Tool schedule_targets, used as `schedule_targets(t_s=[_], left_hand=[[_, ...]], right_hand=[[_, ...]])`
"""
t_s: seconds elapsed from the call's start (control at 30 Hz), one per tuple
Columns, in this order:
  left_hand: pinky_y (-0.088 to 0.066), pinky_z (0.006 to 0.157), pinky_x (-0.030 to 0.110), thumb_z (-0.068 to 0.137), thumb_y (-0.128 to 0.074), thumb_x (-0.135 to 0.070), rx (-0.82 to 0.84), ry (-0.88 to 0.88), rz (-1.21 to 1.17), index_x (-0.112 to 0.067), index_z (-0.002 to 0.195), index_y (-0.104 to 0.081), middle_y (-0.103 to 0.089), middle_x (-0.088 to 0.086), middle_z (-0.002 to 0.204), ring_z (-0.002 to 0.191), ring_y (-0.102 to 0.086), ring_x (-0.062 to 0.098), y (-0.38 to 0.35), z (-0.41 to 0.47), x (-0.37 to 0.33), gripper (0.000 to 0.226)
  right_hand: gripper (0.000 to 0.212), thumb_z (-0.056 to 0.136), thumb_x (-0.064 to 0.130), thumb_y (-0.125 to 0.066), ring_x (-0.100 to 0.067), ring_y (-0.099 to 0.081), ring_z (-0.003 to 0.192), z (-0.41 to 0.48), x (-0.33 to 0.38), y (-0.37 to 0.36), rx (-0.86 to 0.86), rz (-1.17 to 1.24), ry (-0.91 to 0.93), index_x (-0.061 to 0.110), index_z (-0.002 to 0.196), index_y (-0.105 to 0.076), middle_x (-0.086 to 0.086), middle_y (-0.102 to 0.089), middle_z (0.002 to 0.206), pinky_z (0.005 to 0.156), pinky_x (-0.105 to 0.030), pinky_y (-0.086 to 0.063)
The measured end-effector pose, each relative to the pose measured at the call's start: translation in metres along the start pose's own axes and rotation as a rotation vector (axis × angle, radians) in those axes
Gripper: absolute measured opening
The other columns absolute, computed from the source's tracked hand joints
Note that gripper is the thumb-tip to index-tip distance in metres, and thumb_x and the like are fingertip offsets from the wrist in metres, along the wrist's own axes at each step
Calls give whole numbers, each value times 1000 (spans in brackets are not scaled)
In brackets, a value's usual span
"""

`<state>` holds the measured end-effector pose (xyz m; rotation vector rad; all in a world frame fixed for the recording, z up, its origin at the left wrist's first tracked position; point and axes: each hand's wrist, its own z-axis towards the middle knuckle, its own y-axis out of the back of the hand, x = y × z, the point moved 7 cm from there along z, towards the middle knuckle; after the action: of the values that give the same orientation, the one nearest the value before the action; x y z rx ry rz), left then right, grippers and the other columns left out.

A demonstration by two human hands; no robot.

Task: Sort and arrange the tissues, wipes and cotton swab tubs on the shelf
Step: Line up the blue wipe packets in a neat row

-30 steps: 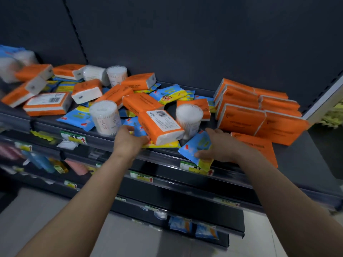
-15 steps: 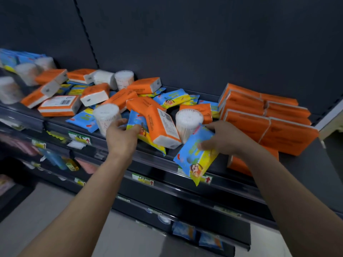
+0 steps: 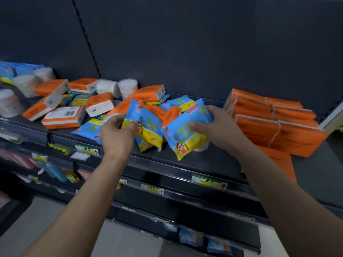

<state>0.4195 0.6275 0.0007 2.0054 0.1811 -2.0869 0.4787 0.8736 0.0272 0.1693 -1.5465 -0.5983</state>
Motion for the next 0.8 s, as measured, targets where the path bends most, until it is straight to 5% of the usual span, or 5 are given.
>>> schedule_targets(t_s=[0.07,0.27,0.43,0.6,0.8], left_hand=[[-55,70,21,82,-66,-7,35,-58,-3,-5,111,-60,-68,8,101,82,-66,13,7,8,-9,29],[-51,63,15,81,-56,3,126,-190,3,-11,106,-64,-67,-5,84,73,-61,8,34,35,-28,29],[-56,76,31,81,-54,2,187,-131,-110,-17,97,-66,-71,4,96,87,-67,19,63,59,-29,27],[-53,62,22,84,-54,2,204,-3,-308,-2,99,-66,-69,7,90,74,-65,15,94,87,-14,20],[-54,84,42,87,-47,9,149,171,-638,3,88,-58,-71,9,83,86,-67,27,136,116,5,13]], right_hand=[[51,75,19,-75,-21,-65,95,3,5,-4,-68,-26,-12,6,120,-55,-7,-66,109,86,-41,-54],[43,64,26,-76,-20,-68,88,10,22,-24,-125,23,-61,17,103,-60,-2,-69,99,83,-44,-56],[39,79,3,-70,-10,-64,74,14,37,-48,-222,203,-35,16,108,-48,-2,-63,96,59,-21,-56],[45,79,-2,-66,-26,-65,83,17,63,-79,-285,240,45,34,96,-45,-4,-61,96,66,-41,-56],[29,83,7,-65,-30,-66,88,33,91,-118,-374,333,58,30,82,-47,-5,-62,93,70,-48,-56]])
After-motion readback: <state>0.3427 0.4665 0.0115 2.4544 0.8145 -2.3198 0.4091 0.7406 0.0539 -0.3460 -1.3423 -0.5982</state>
